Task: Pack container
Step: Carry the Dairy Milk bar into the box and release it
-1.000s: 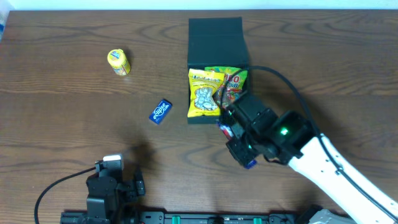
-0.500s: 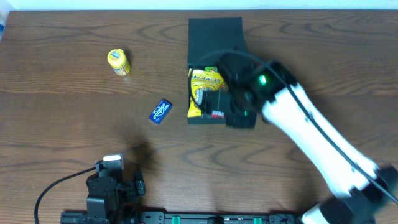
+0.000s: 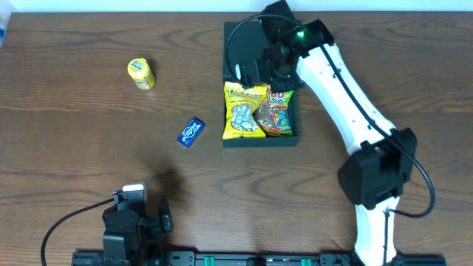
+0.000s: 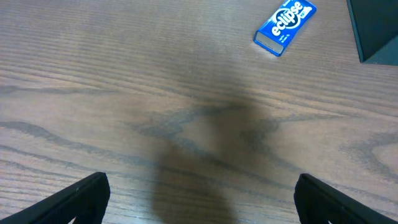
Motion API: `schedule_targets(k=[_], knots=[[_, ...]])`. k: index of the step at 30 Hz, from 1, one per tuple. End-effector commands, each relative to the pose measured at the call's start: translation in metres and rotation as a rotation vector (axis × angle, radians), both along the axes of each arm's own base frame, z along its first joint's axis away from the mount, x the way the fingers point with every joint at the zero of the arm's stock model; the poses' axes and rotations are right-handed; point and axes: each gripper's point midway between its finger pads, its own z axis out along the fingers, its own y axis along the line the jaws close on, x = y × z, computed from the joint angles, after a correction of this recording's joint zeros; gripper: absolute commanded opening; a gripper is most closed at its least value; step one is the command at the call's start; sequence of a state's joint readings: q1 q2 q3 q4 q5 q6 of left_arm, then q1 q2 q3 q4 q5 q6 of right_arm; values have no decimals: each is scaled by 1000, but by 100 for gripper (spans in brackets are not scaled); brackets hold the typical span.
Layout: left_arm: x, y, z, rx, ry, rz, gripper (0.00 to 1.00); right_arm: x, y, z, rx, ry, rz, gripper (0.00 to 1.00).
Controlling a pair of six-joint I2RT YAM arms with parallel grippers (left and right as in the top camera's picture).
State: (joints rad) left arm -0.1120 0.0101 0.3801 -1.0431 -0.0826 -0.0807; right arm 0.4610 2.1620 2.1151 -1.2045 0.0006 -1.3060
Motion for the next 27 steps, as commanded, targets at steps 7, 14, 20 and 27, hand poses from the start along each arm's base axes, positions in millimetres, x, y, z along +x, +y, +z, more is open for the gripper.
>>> schedule_targets(k=[7, 14, 20, 27], knots=[[-9, 2, -18, -5, 65, 22, 96, 13, 5, -29, -16, 18, 21, 1], [-9, 2, -18, -5, 65, 22, 96, 12, 6, -52, -15, 71, -60, 1], [-9, 2, -18, -5, 65, 22, 96, 14, 9, -66, -9, 94, -114, 1], [-9, 2, -18, -5, 65, 22, 95, 22, 18, -67, 37, 74, -203, 1]])
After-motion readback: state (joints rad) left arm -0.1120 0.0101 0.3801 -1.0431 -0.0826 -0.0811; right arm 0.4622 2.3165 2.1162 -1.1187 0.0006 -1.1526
